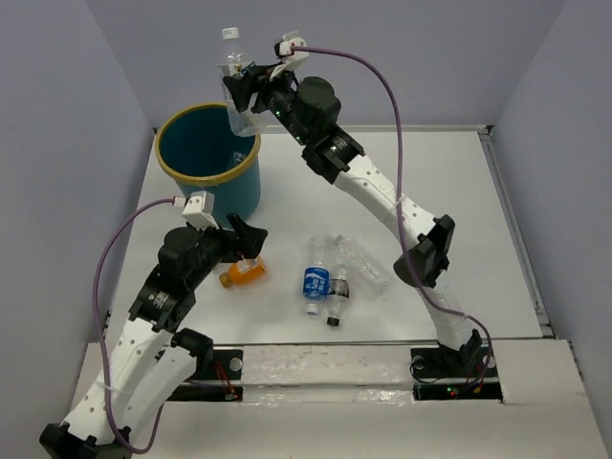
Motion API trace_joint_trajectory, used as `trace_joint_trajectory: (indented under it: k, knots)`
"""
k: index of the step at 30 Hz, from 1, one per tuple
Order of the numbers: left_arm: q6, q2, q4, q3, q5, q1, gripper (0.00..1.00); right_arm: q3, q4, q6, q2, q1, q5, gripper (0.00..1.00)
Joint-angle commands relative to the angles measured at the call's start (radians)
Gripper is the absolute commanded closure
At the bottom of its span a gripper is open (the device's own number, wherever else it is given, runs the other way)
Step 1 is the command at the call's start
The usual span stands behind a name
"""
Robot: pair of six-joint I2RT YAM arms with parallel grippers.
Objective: Put the plastic bottles in the bin
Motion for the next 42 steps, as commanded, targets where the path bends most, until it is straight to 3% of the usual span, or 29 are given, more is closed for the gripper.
trace_joint_trajectory:
  k: [1, 10, 12, 13, 14, 15, 18, 24, 27, 31, 34, 39, 42]
  knots:
    - [-0.087, 0.031, 0.065, -0.08, 0.073, -0.047, 0.01, 0.137, 0.184, -0.062, 0.125, 0.029, -0.1, 0.5]
    - [-0.081, 0.175, 0.093, -0.101, 0.201, -0.073, 0.01, 0.182, 0.4, -0.078, 0.32, 0.053, -0.096, 0.49]
    - [-0.075, 0.209, 0.096, -0.097, 0.204, -0.08, 0.01, 0.176, 0.395, -0.083, 0.327, 0.053, -0.143, 0.33]
    - [-0.072, 0.221, 0.098, -0.094, 0.205, -0.084, 0.01, 0.171, 0.377, -0.084, 0.324, 0.053, -0.154, 0.16]
    - [-0.071, 0.234, 0.099, -0.093, 0.205, -0.087, 0.01, 0.163, 0.366, -0.081, 0.32, 0.053, -0.162, 0.06]
    - [-0.063, 0.258, 0.101, -0.081, 0.204, -0.1, 0.01, 0.151, 0.351, -0.081, 0.309, 0.053, -0.174, 0.01]
    - [-0.06, 0.309, 0.095, -0.049, 0.167, -0.139, 0.01, 0.006, 0.317, -0.09, 0.194, 0.053, -0.192, 0.0]
    - [-0.074, 0.421, 0.087, 0.016, 0.002, -0.298, 0.01, -0.535, 0.314, -0.08, -0.278, 0.044, -0.133, 0.03]
    - [-0.077, 0.513, 0.09, 0.051, -0.087, -0.34, 0.01, -0.963, 0.271, -0.003, -0.533, 0.03, -0.013, 0.21]
    - [-0.075, 0.623, 0.105, 0.113, -0.156, -0.37, 0.01, -1.293, 0.133, 0.086, -0.784, -0.007, 0.108, 0.39]
    - [-0.083, 0.715, 0.136, 0.155, -0.169, -0.377, 0.01, -1.48, -0.003, 0.144, -0.947, -0.03, 0.182, 0.46]
    - [-0.068, 0.864, 0.138, 0.244, -0.166, -0.378, 0.01, -1.631, -0.206, 0.169, -1.137, -0.05, 0.185, 0.42]
    - [-0.061, 0.965, 0.09, 0.333, -0.126, -0.38, 0.01, -1.662, -0.304, 0.163, -1.188, -0.068, 0.154, 0.26]
